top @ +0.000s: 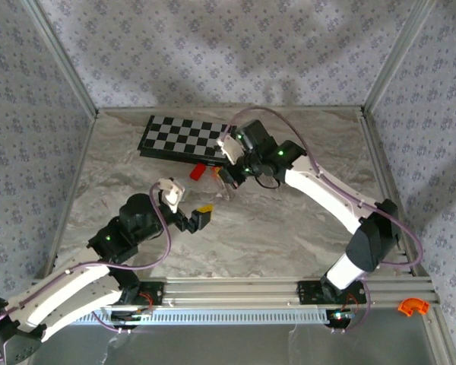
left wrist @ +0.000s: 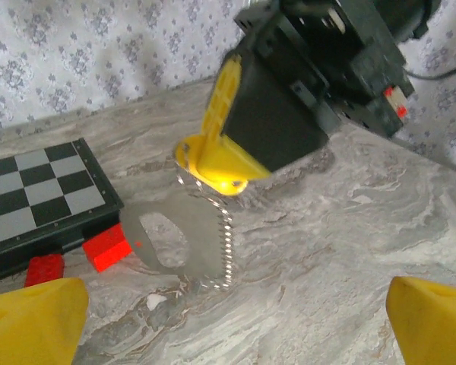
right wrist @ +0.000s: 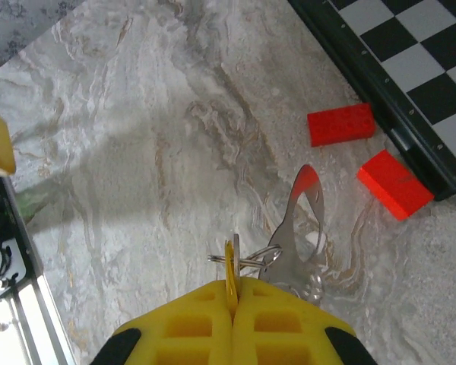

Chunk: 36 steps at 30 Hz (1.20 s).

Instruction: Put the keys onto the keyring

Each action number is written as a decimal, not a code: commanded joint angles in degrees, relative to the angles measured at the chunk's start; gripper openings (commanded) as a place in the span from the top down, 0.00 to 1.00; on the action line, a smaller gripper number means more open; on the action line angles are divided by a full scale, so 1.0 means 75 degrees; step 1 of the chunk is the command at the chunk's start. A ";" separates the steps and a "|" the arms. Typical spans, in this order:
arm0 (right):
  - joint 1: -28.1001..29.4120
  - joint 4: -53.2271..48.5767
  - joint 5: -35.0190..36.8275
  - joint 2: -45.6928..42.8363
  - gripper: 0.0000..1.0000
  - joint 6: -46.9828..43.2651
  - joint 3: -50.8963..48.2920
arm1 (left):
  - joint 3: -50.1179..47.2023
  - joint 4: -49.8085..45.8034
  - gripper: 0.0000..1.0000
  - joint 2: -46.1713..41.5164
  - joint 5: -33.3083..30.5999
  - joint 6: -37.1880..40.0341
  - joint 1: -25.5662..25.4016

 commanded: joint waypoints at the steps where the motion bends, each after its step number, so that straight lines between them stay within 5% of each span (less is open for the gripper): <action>1: -0.0106 -0.0013 -0.0250 0.0309 1.00 0.0137 0.0633 | 0.0116 0.0221 0.00 -0.0013 -0.0206 -0.0074 0.0012; 18: -0.0350 0.0039 -0.0376 0.0733 1.00 0.0231 0.0921 | 0.0212 0.0070 0.00 0.0093 -0.0521 -0.0039 0.0098; 36: -0.0883 0.0148 -0.0151 -0.0290 1.00 0.0529 -0.0914 | 0.0107 0.0094 0.00 0.0128 -0.0331 0.0150 0.0202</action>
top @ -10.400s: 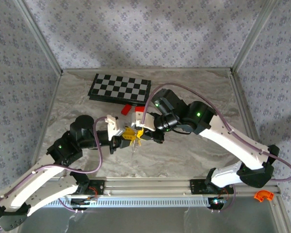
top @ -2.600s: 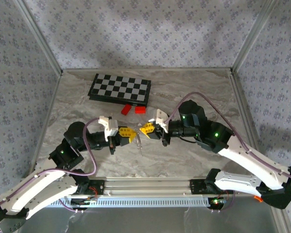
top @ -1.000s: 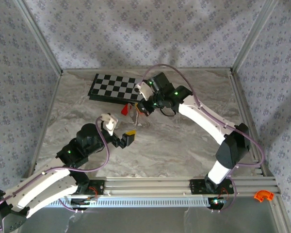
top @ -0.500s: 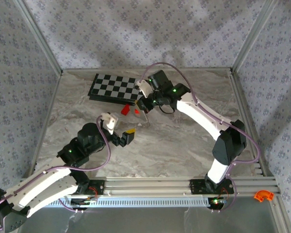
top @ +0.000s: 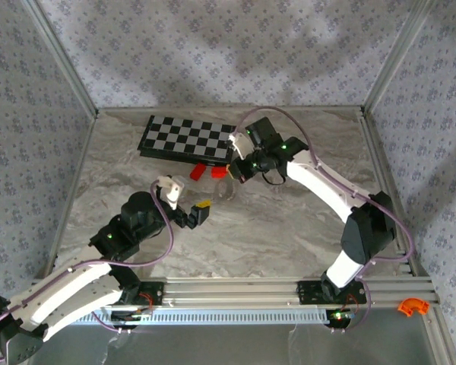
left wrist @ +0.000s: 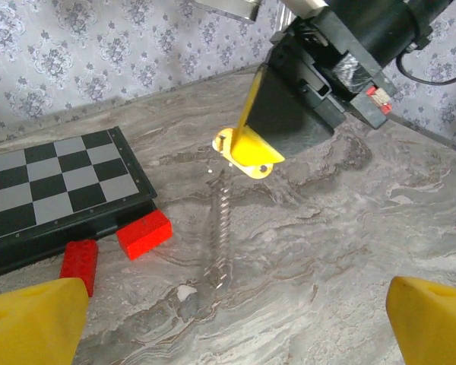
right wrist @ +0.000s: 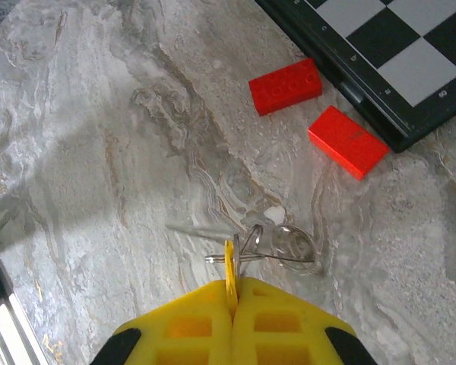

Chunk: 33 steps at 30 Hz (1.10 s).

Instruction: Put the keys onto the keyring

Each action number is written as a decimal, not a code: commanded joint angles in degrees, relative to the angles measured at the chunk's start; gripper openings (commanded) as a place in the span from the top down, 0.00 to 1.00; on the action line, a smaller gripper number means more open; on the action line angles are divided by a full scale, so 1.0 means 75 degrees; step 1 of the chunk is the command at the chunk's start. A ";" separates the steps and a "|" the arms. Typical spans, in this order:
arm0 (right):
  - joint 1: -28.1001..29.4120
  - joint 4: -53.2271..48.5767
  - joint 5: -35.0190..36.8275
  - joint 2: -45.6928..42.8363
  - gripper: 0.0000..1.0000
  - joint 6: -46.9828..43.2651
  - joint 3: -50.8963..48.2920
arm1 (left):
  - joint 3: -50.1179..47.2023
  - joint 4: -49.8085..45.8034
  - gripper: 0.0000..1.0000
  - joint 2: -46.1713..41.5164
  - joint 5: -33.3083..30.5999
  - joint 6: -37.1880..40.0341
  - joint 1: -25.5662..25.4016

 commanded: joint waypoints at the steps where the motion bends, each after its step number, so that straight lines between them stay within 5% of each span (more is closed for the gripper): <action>1: -0.0050 0.0038 0.0068 -0.0513 1.00 0.0211 -0.0398 | 0.0115 0.0057 0.00 -0.0045 0.0116 0.0115 0.0036; 17: -0.0635 0.1017 0.0553 -0.1816 1.00 0.0976 -0.2277 | 0.0079 -0.0081 0.00 -0.0282 0.0187 0.0089 0.0047; 33: -0.1183 0.0953 0.0063 -0.0420 1.00 0.0222 -0.0475 | -0.0060 -0.0266 0.00 -0.0716 0.0059 0.0010 0.0043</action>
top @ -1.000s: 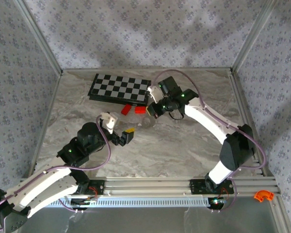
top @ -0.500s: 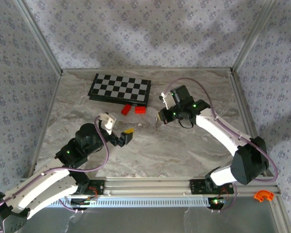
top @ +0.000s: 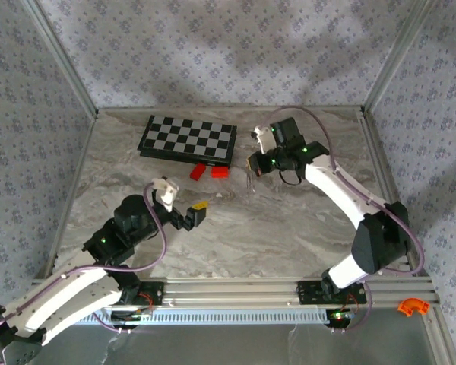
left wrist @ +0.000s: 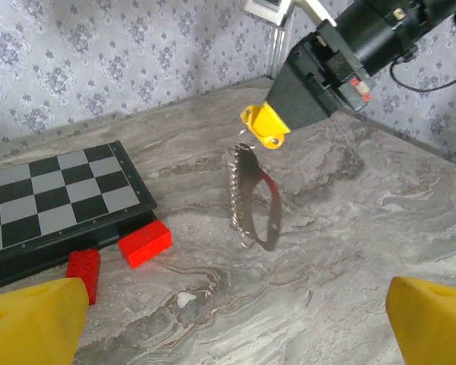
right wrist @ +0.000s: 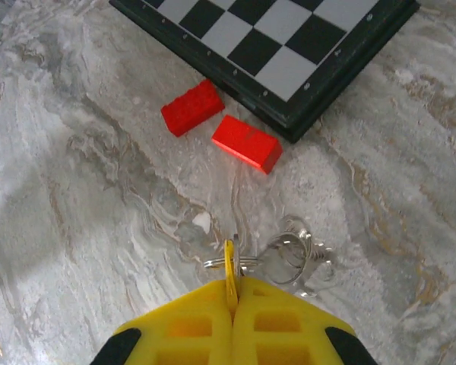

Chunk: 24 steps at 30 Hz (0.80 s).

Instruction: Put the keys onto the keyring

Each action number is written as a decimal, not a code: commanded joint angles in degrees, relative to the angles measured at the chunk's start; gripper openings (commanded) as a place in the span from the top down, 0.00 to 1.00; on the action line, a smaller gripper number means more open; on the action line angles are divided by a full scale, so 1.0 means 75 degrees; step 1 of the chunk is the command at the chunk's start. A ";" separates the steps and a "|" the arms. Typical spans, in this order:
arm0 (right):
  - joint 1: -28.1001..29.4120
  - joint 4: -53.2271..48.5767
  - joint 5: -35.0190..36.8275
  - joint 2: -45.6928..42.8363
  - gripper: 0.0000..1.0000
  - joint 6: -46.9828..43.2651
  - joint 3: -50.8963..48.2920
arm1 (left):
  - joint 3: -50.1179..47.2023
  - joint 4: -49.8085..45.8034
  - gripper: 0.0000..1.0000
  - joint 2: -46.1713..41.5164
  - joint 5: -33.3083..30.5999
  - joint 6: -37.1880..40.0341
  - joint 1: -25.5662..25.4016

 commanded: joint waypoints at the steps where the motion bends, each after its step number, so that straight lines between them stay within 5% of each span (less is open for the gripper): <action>1: -0.0091 0.0044 -0.0197 0.0290 1.00 -0.0312 0.0524 | -0.0043 -0.0092 0.00 -0.0169 -0.0004 -0.0042 0.0045; 11: -0.0343 0.0280 -0.0282 0.1076 1.00 -0.0358 0.0999 | -0.0054 -0.0123 0.00 -0.0211 -0.0059 0.0070 0.0069; 24: -0.0220 0.0745 -0.0381 0.0712 1.00 0.0157 -0.0131 | -0.0072 -0.0040 0.00 -0.0153 0.0012 0.0138 0.0129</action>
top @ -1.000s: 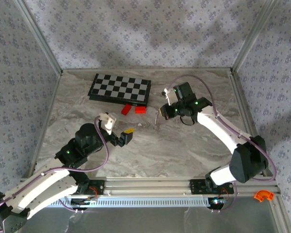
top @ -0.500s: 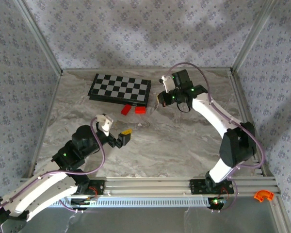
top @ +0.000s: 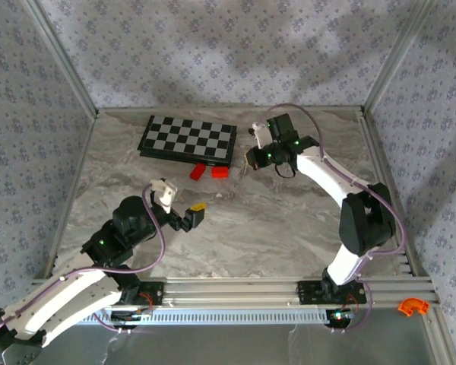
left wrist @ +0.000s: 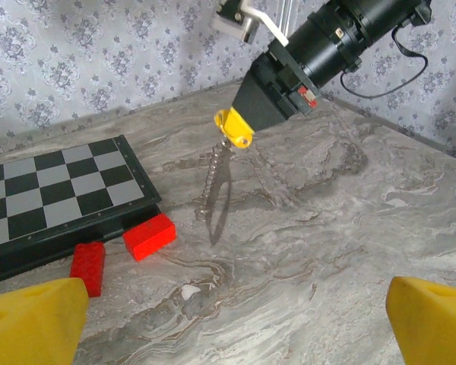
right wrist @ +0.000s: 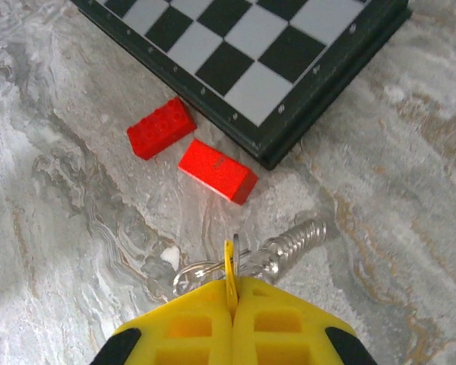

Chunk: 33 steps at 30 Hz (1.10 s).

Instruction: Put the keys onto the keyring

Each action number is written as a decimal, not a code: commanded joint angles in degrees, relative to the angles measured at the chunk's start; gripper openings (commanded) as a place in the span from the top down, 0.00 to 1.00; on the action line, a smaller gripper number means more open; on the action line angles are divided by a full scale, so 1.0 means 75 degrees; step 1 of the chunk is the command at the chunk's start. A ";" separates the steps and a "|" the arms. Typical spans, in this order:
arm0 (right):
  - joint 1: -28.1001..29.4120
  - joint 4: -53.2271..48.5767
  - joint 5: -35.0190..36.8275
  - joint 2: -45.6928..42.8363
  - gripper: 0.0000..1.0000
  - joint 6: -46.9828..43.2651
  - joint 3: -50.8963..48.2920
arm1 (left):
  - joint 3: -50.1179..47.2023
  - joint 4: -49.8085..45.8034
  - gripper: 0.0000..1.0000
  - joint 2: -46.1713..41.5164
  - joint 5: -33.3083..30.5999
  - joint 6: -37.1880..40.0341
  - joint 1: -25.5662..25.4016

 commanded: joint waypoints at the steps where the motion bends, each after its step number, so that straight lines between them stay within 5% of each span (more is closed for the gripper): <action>1: 0.0077 0.0108 -0.0132 -0.0447 1.00 0.0252 -0.0389 | -0.0017 0.0141 0.00 -0.0021 0.0018 0.0086 0.0067; 33: 0.0611 0.1319 0.0077 -0.1792 1.00 0.1853 -0.4187 | 0.0062 0.0528 0.00 0.0453 0.0342 0.0015 0.0092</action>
